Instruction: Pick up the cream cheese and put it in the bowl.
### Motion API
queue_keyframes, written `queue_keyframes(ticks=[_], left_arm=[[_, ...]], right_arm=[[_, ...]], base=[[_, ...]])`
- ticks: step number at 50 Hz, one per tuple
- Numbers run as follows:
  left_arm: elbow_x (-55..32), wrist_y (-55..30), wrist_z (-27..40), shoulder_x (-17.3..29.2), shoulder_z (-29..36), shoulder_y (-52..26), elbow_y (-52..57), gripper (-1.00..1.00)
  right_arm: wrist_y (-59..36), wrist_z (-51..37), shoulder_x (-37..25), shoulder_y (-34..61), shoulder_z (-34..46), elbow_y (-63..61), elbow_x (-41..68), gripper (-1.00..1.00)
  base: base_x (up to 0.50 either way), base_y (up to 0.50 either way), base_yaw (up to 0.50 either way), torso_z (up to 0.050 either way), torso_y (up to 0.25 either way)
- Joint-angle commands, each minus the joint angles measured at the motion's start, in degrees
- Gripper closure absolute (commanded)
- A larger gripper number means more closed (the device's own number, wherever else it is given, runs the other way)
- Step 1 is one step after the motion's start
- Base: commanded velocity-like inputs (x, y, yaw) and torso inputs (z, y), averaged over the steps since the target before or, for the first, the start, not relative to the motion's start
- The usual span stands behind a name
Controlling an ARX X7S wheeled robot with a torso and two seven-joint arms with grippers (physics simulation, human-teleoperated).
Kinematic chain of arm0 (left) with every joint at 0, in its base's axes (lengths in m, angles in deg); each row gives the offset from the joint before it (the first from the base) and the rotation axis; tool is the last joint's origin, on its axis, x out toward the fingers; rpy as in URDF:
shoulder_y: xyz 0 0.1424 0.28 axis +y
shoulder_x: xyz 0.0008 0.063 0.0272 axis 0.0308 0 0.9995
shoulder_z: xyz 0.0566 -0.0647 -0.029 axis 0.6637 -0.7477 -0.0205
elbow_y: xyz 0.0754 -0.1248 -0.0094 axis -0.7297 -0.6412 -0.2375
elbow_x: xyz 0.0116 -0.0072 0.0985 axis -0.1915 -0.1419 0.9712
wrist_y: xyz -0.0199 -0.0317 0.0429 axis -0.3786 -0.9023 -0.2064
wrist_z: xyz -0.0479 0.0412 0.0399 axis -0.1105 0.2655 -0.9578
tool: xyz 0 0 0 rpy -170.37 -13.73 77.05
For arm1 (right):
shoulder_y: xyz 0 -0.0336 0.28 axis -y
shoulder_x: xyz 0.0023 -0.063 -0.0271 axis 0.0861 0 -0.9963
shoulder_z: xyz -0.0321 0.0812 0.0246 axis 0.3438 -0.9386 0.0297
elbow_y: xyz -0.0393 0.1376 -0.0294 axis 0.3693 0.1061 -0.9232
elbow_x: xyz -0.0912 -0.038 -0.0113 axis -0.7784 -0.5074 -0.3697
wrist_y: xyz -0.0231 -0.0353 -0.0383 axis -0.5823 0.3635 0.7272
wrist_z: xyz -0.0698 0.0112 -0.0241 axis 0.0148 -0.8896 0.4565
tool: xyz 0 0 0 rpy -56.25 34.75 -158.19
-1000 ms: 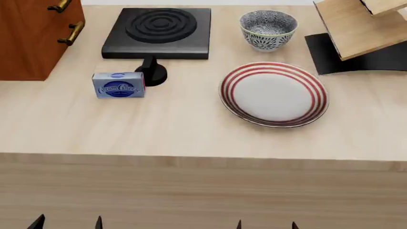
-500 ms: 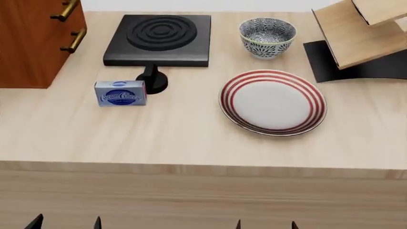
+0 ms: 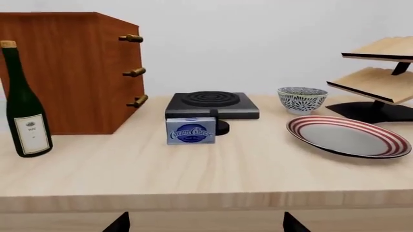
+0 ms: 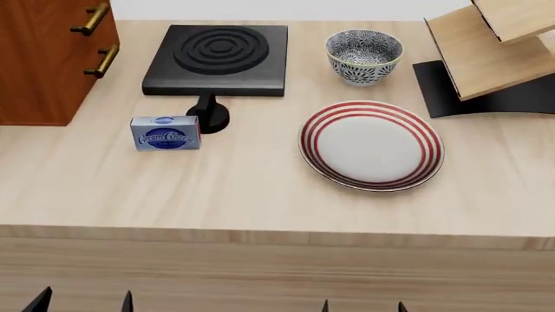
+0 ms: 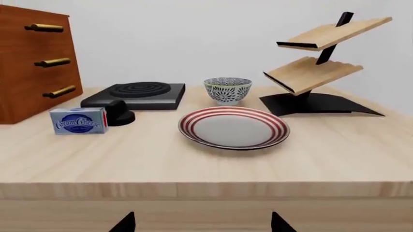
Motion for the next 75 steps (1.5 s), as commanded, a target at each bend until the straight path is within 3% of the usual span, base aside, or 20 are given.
queue_keyframes(ticks=[1, 23, 57, 75], left_arm=[[-0.9, -0.2, 0.8, 0.7, 0.6, -0.2, 0.1, -1.00], [-1.0, -0.6, 2.6, 1.7, 2.0, -0.4, 0.9, -1.00], [-3.6, -2.1, 2.9, 3.7, 3.4, 0.1, 3.9, -1.00], [-9.1, -19.0, 6.4, 8.5, 0.4, -1.8, 27.6, -1.00]], right_arm=[[-0.4, -1.0, -0.9, -0.3, 0.8, -1.3, 0.7, -1.00], [0.1, -2.4, -2.3, -0.4, 1.2, -2.1, 2.3, -1.00], [-1.1, -4.5, -4.0, 0.2, 2.4, -5.2, 3.3, -1.00], [-11.1, -7.7, -7.9, -1.5, 1.3, -25.9, 3.9, -1.00]], base=[[0.00, 0.00, 0.00, 0.050, 0.000], [0.00, 0.10, 0.00, 0.041, 0.000], [0.49, 0.03, 0.00, 0.000, 0.000], [0.50, 0.00, 0.00, 0.000, 0.001]])
